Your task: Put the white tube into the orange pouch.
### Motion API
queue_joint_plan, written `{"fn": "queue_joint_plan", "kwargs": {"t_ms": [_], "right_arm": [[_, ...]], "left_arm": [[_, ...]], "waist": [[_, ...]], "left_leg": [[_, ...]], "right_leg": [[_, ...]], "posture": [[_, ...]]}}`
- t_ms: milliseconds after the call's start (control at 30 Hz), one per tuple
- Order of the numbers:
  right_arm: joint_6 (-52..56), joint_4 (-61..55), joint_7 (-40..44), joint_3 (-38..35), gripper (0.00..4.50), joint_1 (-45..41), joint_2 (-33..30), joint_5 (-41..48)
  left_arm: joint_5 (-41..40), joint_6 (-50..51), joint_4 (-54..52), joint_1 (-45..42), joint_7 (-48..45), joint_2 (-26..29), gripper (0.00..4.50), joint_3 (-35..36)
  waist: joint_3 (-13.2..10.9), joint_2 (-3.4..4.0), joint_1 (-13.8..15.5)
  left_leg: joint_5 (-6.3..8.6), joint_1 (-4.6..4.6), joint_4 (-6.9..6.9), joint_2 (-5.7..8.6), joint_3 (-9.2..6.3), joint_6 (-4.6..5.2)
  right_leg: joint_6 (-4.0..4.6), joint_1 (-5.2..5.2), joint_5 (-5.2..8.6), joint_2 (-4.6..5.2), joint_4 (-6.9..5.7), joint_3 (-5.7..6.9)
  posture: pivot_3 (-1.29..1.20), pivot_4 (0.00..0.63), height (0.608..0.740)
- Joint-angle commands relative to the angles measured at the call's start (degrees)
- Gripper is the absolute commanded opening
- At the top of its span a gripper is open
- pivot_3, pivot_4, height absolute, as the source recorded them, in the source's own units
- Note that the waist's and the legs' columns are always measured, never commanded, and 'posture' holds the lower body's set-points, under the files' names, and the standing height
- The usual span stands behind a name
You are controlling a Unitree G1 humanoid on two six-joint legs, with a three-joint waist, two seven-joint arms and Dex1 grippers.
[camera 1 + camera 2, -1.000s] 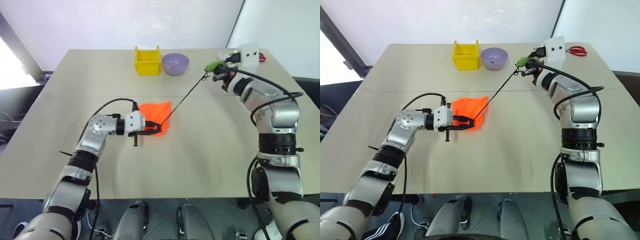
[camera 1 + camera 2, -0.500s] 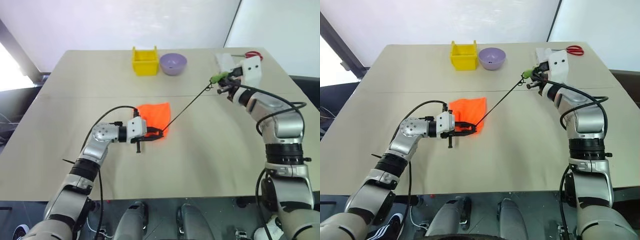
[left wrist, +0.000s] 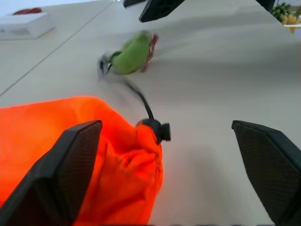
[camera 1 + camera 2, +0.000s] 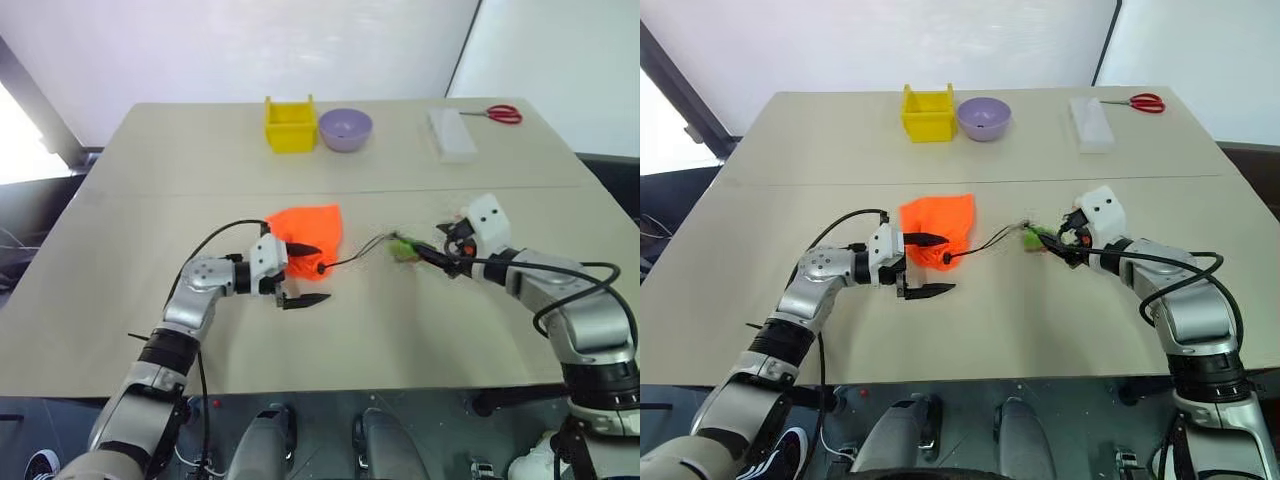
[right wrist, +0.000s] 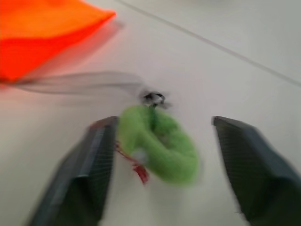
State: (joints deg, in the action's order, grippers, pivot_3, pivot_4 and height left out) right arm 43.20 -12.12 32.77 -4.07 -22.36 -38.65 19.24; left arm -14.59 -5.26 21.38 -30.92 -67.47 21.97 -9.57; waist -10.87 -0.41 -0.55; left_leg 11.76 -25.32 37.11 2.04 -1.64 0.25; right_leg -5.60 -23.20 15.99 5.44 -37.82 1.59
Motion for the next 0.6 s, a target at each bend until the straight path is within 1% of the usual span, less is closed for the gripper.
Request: {"fn": "queue_joint_plan", "kwargs": {"t_ms": [33,100,167,233,333,400,467,533,600], "right_arm": [[-0.9,-0.5,0.8,0.2,4.47,-1.2,0.0,-0.2],[-1.8,-0.2,0.8,0.1,4.47,-1.4,0.0,-0.5],[-1.4,-0.8,0.8,-1.0,4.47,-1.4,0.8,0.8],[-2.6,-3.2,3.5,-2.4,4.47,0.3,0.8,3.3],[-5.6,-6.2,6.9,-5.0,4.47,3.8,1.1,6.7],[-8.7,-7.6,8.4,-5.9,4.47,7.0,1.2,7.1],[-12.2,-8.3,8.5,-7.3,4.47,10.7,1.3,6.1],[-14.5,-8.2,10.1,-9.3,4.47,14.6,0.1,6.1],[-19.0,-7.1,12.3,-11.9,4.47,19.1,-2.0,4.4]], "left_arm": [[-6.2,6.6,-6.7,0.3,0.8,0.5,4.50,4.1],[-9.9,12.6,-10.1,0.9,1.3,1.4,4.50,6.3],[-14.0,17.7,-13.7,1.7,3.3,2.6,4.50,9.9],[-18.0,22.9,-17.2,2.7,6.2,4.1,4.50,14.0],[-19.8,26.1,-19.7,4.3,9.2,6.1,4.50,17.9],[-18.5,26.2,-18.8,6.1,10.6,8.3,4.50,19.9],[-15.9,23.4,-18.4,9.8,11.2,10.8,4.50,21.3],[-13.7,20.0,-18.7,14.2,11.9,13.0,4.50,23.2],[-13.6,19.4,-19.5,19.6,12.2,15.4,4.50,26.6]], "waist": [[0.0,0.00,0.1],[0.0,0.00,0.1],[0.0,0.00,0.0],[0.0,0.00,0.0],[0.0,0.00,0.0],[0.0,0.00,0.0],[0.0,0.00,0.0],[0.0,0.00,0.0],[0.0,0.01,0.0]], "left_leg": [[0.00,0.00,0.00,0.00,0.00,0.00],[0.00,-0.04,-0.01,0.01,0.00,0.01],[0.00,-0.06,-0.04,0.02,0.01,0.02],[0.01,-0.07,-0.14,0.02,0.01,0.03],[0.01,-0.06,-0.24,0.01,-0.02,0.03],[0.01,-0.05,-0.25,0.01,-0.02,0.03],[0.01,-0.02,-0.24,0.02,-0.01,0.03],[0.01,-0.01,-0.23,0.02,0.01,0.02],[0.02,-0.03,-0.24,0.01,0.01,0.01]], "right_leg": [[-0.03,0.01,-0.01,0.00,0.04,0.00],[-0.13,0.03,-0.07,0.02,0.14,0.00],[-0.16,0.03,-0.09,0.02,0.21,0.00],[-0.18,0.01,-0.09,0.01,0.25,0.01],[-0.20,0.00,-0.09,0.00,0.25,0.05],[-0.21,0.01,-0.09,-0.01,0.25,0.06],[-0.20,0.07,-0.09,0.00,0.26,0.06],[-0.16,0.07,-0.07,0.01,0.32,0.04],[0.01,0.08,0.02,0.05,0.43,0.02]], "posture": [[0.00,0.150,0.740],[0.00,0.150,0.740],[0.00,0.150,0.740],[0.00,0.150,0.740],[0.00,0.150,0.740],[0.00,0.150,0.740],[0.00,0.150,0.740],[0.00,0.150,0.740],[0.00,0.150,0.740]]}}
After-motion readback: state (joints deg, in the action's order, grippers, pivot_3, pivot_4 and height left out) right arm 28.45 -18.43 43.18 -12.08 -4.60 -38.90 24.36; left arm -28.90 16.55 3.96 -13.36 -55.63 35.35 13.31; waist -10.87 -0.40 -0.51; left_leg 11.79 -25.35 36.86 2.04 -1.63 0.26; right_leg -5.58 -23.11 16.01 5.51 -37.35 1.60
